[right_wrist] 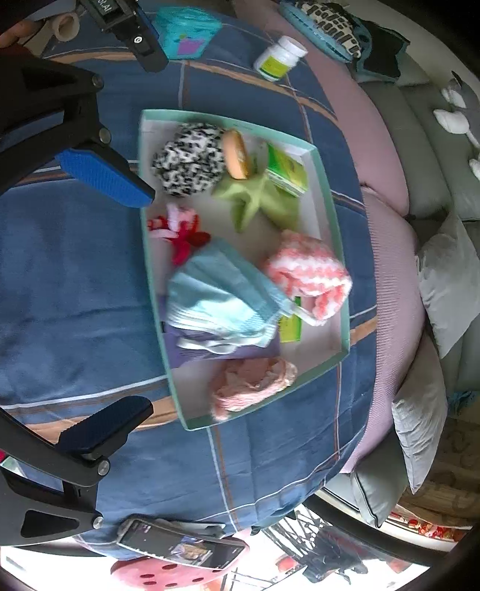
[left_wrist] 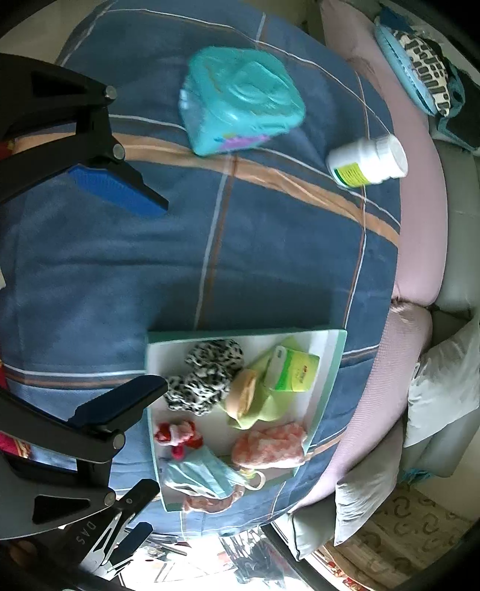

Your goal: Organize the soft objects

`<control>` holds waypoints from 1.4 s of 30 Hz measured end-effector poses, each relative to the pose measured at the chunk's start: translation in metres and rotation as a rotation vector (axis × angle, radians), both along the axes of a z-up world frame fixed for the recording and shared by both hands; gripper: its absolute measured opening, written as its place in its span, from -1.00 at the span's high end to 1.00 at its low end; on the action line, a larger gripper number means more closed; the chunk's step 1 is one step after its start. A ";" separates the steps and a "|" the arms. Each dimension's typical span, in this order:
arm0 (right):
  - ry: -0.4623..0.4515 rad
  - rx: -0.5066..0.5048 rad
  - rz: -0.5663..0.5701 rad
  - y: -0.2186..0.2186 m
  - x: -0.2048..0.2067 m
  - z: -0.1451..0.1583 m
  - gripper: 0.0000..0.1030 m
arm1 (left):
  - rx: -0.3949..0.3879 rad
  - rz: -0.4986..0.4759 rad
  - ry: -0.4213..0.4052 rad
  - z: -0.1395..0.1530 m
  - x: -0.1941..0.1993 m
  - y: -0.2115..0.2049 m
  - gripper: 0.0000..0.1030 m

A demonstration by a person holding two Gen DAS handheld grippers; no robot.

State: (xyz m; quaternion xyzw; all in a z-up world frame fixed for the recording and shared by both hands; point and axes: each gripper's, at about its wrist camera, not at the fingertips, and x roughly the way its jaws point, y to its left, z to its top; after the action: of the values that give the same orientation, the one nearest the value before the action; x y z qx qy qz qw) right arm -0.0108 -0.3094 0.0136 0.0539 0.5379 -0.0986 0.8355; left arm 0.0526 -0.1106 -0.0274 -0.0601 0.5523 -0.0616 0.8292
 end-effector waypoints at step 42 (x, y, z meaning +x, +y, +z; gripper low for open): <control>-0.071 -0.021 0.104 0.033 -0.048 -0.003 -1.00 | 0.203 0.016 -0.090 -0.010 -0.067 0.023 -0.71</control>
State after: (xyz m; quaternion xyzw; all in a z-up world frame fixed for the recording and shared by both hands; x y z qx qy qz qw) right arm -0.0592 -0.2764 0.0103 0.0206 0.5088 -0.0590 0.8586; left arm -0.0141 -0.0872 -0.0379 0.0225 0.5175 -0.0014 0.8554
